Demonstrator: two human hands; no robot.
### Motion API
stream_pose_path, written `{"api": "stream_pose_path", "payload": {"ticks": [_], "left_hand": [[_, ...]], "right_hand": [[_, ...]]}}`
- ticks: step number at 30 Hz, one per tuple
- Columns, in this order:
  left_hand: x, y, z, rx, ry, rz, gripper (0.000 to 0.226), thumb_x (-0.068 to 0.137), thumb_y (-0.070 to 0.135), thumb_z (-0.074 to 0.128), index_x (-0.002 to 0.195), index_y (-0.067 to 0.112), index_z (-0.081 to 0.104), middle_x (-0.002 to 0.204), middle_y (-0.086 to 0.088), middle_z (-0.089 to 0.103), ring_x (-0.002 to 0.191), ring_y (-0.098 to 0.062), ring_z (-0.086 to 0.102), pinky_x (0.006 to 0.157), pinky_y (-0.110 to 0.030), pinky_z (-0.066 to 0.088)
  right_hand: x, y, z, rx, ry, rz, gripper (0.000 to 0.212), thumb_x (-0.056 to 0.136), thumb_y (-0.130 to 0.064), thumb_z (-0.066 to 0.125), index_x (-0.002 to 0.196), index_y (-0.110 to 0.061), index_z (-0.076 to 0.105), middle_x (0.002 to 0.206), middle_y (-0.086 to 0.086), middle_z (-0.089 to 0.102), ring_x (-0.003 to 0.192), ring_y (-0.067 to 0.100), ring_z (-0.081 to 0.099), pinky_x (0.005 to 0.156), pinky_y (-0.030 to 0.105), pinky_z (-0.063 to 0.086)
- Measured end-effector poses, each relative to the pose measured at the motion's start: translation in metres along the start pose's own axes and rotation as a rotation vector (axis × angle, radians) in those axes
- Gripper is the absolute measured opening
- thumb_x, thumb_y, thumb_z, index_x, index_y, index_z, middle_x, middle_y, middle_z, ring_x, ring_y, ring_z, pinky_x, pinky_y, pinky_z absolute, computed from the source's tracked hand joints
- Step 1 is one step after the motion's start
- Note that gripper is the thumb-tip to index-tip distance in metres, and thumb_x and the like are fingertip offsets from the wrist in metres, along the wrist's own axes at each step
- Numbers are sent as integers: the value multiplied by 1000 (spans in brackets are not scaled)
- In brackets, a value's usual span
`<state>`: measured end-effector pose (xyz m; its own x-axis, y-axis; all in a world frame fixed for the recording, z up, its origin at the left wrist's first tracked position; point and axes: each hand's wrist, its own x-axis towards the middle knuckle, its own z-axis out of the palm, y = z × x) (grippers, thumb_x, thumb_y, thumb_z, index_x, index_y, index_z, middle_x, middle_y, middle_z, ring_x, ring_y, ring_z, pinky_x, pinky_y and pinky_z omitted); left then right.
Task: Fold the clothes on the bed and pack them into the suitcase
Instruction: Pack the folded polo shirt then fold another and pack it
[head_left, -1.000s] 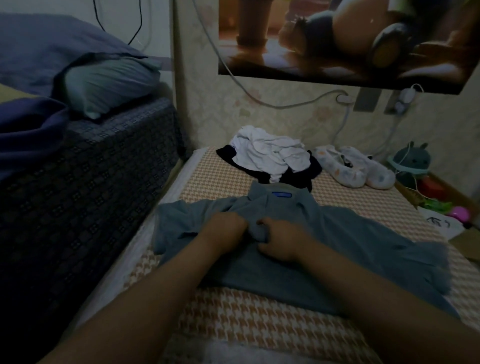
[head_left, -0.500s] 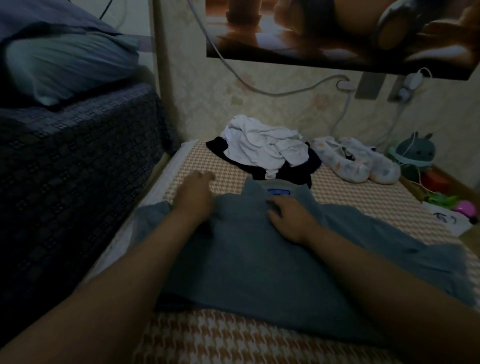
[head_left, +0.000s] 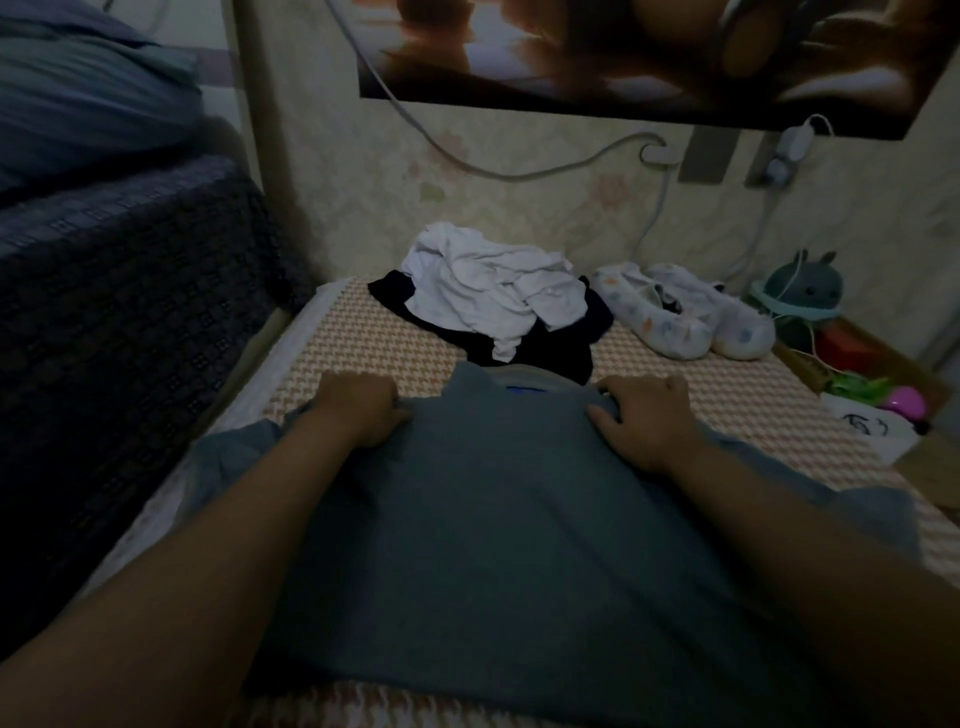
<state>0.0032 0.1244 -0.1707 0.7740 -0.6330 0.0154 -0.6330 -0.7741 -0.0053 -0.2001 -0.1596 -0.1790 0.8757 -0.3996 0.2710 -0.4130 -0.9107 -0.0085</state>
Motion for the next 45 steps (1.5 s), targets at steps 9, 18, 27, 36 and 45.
{"api": "stream_pose_path", "payload": {"ticks": [9,18,27,36,45], "left_hand": [[11,14,0,-347,523,132,34,94,27,42,76,5,60,75,-11,60,69,-27,57,63,-42,49],[17,30,21,51,707,-11,8,75,1,65,73,8,62,78,-16,58,78,-32,54,84,-46,36],[-10,95,23,-165,11,351,58,94,63,23,147,41,31,156,3,27,144,-20,23,117,-44,18],[-26,147,-8,126,-20,156,51,99,41,25,141,17,41,153,-10,30,140,-31,24,116,-56,7],[-36,237,3,-225,-47,446,54,101,49,30,151,30,22,159,-1,21,144,-23,20,117,-45,18]], "right_hand": [[3,17,9,418,197,-9,13,89,-35,56,80,-26,59,82,-5,60,79,17,56,78,36,42],[0,49,19,-213,415,75,21,85,-9,65,73,-14,49,66,6,50,64,25,48,71,39,28],[-10,22,5,32,45,-179,34,93,-28,39,118,-19,60,113,6,59,100,30,56,83,37,39],[-52,70,-28,230,-129,534,34,98,-33,43,121,-11,54,126,13,55,111,30,54,92,40,45],[-59,89,-40,549,-53,557,22,93,-33,53,83,-14,59,83,3,58,79,21,57,70,33,48]]}}
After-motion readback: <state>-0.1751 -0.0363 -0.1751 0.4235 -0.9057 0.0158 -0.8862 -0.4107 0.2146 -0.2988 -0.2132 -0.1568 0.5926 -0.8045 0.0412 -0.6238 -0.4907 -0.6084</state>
